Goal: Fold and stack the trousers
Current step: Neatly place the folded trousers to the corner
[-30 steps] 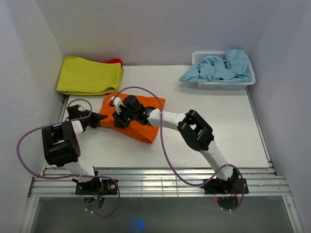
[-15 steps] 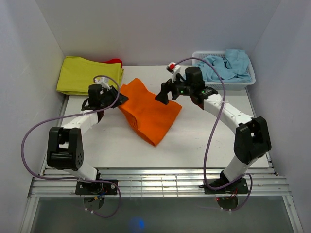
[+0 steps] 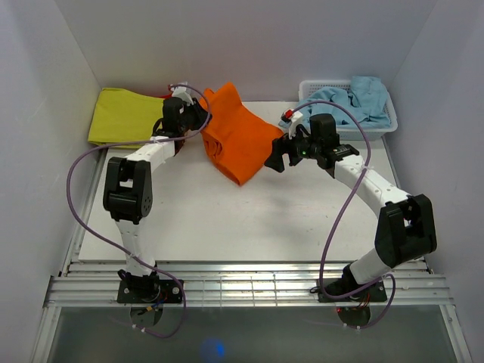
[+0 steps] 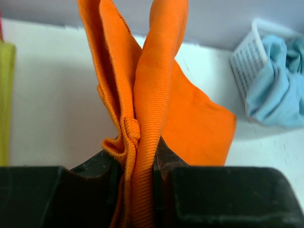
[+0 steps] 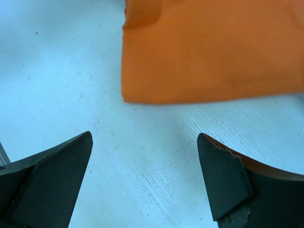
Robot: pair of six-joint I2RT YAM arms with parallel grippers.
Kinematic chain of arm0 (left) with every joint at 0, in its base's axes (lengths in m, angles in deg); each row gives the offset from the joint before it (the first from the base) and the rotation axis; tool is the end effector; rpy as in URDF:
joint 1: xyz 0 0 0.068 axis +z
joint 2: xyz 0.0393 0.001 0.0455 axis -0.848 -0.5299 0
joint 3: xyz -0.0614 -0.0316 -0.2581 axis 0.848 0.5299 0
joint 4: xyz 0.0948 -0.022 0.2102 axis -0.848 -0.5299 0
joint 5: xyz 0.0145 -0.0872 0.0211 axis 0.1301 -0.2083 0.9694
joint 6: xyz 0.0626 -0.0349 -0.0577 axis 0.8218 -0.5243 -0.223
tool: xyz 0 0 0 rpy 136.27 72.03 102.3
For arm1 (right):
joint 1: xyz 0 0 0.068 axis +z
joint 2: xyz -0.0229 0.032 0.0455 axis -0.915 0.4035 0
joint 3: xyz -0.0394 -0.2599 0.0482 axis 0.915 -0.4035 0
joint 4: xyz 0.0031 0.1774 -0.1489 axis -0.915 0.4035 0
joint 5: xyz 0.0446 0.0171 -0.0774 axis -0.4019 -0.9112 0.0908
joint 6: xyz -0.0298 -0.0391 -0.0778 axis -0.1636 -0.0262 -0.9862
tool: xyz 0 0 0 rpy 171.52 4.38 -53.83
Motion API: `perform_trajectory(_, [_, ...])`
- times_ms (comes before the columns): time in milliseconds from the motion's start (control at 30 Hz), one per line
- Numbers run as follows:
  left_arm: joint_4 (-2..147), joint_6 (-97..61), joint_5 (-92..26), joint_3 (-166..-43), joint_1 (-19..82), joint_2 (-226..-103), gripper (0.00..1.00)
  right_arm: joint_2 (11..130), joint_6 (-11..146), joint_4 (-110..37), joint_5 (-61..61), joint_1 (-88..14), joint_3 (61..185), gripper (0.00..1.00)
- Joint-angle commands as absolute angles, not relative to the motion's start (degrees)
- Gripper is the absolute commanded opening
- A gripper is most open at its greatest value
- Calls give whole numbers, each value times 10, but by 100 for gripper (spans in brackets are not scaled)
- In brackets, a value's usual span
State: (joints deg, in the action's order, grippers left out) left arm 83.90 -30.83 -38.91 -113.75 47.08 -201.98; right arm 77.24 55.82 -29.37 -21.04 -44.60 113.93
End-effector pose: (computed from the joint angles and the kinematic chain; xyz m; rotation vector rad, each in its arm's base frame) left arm 0.4676 -0.1109 0.2393 -0.0532 1.9366 -0.6474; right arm 0.3190 0.1693 0.2787 -0.7763 1.9344 0.7044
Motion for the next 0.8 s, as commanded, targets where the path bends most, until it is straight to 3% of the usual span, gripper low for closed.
perform_trajectory(0, [917, -315, -316, -1243, 488, -1998, 0, 756, 547, -287, -216, -447, 1144, 95])
perform_trajectory(100, [913, -321, -304, -1284, 496, -2007, 0, 760, 538, -283, -214, -447, 1151, 90])
perform_trajectory(767, [931, -250, -265, -1380, 520, -1991, 0, 784, 537, -277, -220, -447, 1172, 90])
